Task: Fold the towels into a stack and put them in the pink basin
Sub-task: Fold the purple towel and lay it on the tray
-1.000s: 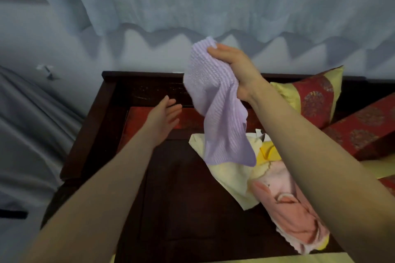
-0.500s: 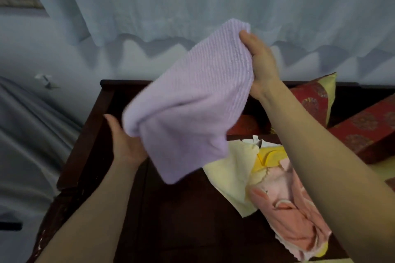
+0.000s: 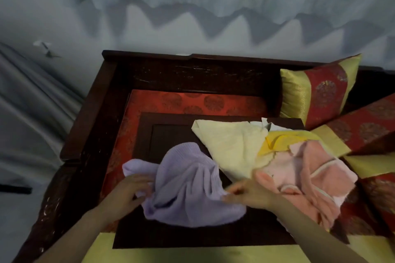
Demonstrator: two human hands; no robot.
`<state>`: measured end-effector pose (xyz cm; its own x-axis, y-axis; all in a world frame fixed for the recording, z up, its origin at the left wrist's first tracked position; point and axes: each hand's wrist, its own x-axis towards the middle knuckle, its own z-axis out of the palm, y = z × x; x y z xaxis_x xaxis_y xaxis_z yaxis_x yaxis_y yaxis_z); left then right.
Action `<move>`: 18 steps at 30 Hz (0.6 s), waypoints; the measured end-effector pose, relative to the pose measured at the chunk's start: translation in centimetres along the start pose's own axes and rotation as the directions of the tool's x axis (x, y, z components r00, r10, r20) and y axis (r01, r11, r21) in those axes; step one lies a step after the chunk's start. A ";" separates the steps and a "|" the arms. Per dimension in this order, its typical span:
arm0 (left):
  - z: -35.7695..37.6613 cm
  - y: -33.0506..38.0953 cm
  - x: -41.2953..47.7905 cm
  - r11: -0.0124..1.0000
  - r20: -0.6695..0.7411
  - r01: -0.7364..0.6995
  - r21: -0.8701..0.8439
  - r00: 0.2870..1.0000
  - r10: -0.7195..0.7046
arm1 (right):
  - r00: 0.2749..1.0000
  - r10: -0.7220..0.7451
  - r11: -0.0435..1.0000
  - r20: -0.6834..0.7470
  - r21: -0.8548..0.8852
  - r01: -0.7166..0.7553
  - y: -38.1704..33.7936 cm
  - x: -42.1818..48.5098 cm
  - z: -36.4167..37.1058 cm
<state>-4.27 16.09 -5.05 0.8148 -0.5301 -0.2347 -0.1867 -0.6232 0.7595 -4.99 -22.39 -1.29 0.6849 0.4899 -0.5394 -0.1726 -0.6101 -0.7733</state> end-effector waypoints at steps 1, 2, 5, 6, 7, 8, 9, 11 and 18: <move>0.9 -1.0 -0.3 0.994 0.023 -0.041 0.097 0.999 0.039 | 1.000 0.010 0.998 0.020 -0.067 -0.008 1.5 0.0 1.1; 1.5 -1.7 -0.3 0.980 0.038 -0.073 0.187 0.997 0.067 | 0.999 0.005 0.990 0.039 -0.139 0.001 2.5 -0.1 1.9; 1.0 -0.6 0.7 0.937 0.002 0.178 0.300 0.982 -0.188 | 0.997 0.075 0.957 -0.006 -0.282 -0.074 3.7 0.7 1.9; 0.8 -0.1 1.6 0.937 -0.039 0.255 0.239 0.967 -0.253 | 0.995 0.087 0.945 -0.057 -0.310 -0.101 3.3 1.2 1.3; 0.7 0.2 2.7 0.937 -0.090 0.305 0.170 0.952 -0.294 | 0.988 0.081 0.941 -0.130 -0.318 -0.118 2.7 1.9 0.7; 0.6 0.8 4.0 0.926 -0.150 0.355 0.131 0.930 -0.336 | 0.974 0.073 0.946 -0.215 -0.294 -0.136 2.1 2.8 0.0; 0.6 1.3 5.5 0.914 -0.235 0.399 0.068 0.897 -0.374 | 0.948 0.061 0.951 -0.311 -0.271 -0.150 1.3 3.9 -0.6; 0.8 2.3 8.5 0.870 -0.340 0.482 -0.108 0.804 -0.488 | 0.885 0.042 0.946 -0.464 -0.266 -0.184 0.5 6.8 -1.3; 1.4 5.1 13.7 0.950 -0.069 0.311 -0.021 0.948 -0.311 | 0.919 -0.033 0.932 -0.392 -0.345 -0.114 -2.8 13.6 -1.4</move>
<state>5.14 4.87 -5.24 0.8680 -0.2689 -0.4174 0.0875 -0.7446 0.6617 5.75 -14.89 -5.97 0.9130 0.2260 -0.3397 0.0054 -0.8392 -0.5438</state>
